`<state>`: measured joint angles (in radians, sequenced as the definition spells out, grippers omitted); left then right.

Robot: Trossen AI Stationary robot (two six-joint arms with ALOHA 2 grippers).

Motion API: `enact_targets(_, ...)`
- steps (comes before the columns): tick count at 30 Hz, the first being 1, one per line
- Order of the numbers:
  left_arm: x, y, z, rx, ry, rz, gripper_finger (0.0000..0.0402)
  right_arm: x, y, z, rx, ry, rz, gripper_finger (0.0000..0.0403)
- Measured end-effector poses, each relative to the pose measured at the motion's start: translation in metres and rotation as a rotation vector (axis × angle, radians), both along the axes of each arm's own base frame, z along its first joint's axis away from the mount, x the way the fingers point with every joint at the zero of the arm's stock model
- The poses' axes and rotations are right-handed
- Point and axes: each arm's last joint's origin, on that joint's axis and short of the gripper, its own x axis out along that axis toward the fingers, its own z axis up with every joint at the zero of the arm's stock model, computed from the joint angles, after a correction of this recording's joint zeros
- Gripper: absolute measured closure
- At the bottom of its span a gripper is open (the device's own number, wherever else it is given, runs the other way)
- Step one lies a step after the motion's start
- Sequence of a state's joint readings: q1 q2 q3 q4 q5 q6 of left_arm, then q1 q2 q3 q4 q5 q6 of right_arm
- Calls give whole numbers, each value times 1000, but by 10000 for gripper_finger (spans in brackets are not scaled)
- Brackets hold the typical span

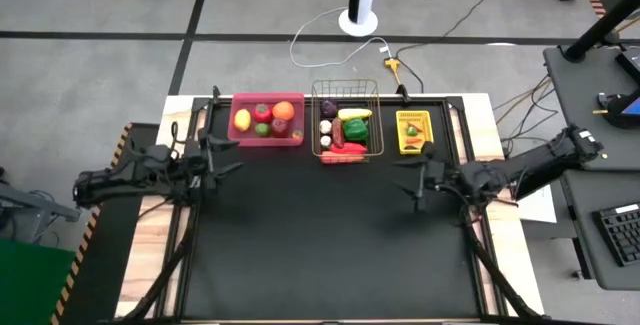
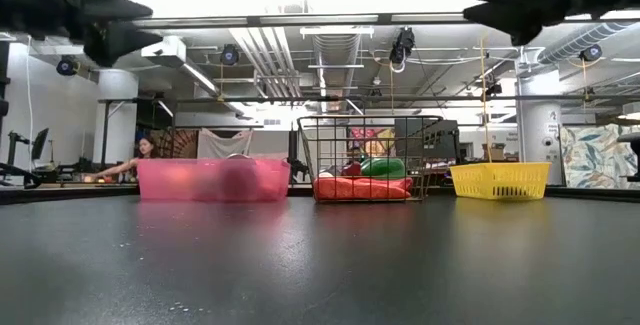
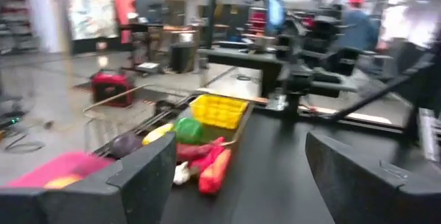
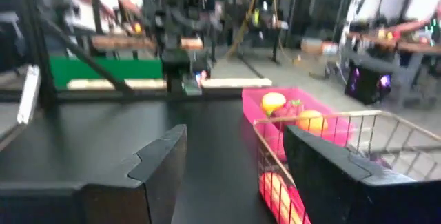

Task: Sort produce into baskets
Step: Return to Home Position

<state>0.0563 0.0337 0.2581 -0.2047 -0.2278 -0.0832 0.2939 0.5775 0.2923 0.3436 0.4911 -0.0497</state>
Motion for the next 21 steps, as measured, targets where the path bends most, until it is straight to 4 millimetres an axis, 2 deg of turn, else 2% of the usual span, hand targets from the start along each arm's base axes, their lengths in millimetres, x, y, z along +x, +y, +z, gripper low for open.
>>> enact_targets(4, 3, 2, -20, -33, 31, 78, 111, -16, -3, -18, -13, -91, 49, 170)
enact_targets(9, 9, 3, -41, -69, 105, 82, 114, -39, -10, -37, 1, -254, 46, 170)
enact_targets(12, 11, 2, -53, -64, 131, 46, 114, -45, -12, -36, -16, -272, 34, 170)
enact_targets(21, 12, 2, -49, -73, 106, 32, 114, -63, -18, -29, -82, -351, 16, 170)
